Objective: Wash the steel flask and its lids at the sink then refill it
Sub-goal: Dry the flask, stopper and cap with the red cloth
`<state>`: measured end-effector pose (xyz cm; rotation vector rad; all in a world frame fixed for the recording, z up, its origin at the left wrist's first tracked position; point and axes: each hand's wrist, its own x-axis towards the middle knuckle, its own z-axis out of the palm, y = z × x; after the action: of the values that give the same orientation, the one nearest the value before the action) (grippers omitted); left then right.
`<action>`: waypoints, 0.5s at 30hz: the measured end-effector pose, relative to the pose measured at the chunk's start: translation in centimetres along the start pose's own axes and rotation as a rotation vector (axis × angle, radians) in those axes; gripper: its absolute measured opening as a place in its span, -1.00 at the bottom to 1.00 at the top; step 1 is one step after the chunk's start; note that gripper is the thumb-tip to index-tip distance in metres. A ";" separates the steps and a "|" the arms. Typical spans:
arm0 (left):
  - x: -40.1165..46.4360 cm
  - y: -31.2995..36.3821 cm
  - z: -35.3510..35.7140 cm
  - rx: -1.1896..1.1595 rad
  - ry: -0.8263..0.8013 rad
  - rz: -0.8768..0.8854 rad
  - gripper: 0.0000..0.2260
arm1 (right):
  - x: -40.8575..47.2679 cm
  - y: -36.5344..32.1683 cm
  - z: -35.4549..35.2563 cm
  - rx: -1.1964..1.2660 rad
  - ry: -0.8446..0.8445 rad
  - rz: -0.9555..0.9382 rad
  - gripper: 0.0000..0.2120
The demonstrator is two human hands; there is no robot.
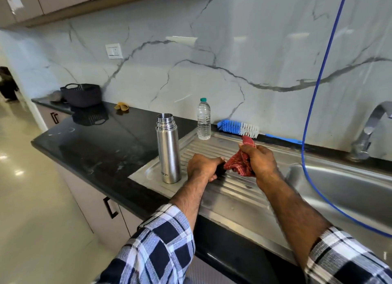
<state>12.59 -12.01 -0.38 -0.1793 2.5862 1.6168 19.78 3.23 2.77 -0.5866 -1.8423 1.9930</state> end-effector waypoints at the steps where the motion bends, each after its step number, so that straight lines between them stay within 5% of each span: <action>1: -0.1 0.0 0.0 0.025 0.009 0.010 -0.55 | 0.0 0.0 -0.2 -0.002 0.003 -0.001 -0.67; 10: -0.8 0.2 -0.3 0.155 -0.007 0.016 -0.27 | -0.3 -0.9 -2.7 0.022 0.035 0.017 -0.62; 15: -1.3 0.6 -0.5 0.205 0.021 0.059 -0.28 | -0.9 -1.0 -2.7 0.018 0.015 0.021 -0.62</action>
<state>13.76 -12.17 0.58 -0.1070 2.7749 1.3610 21.95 5.10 3.68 -0.6165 -1.8151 2.0108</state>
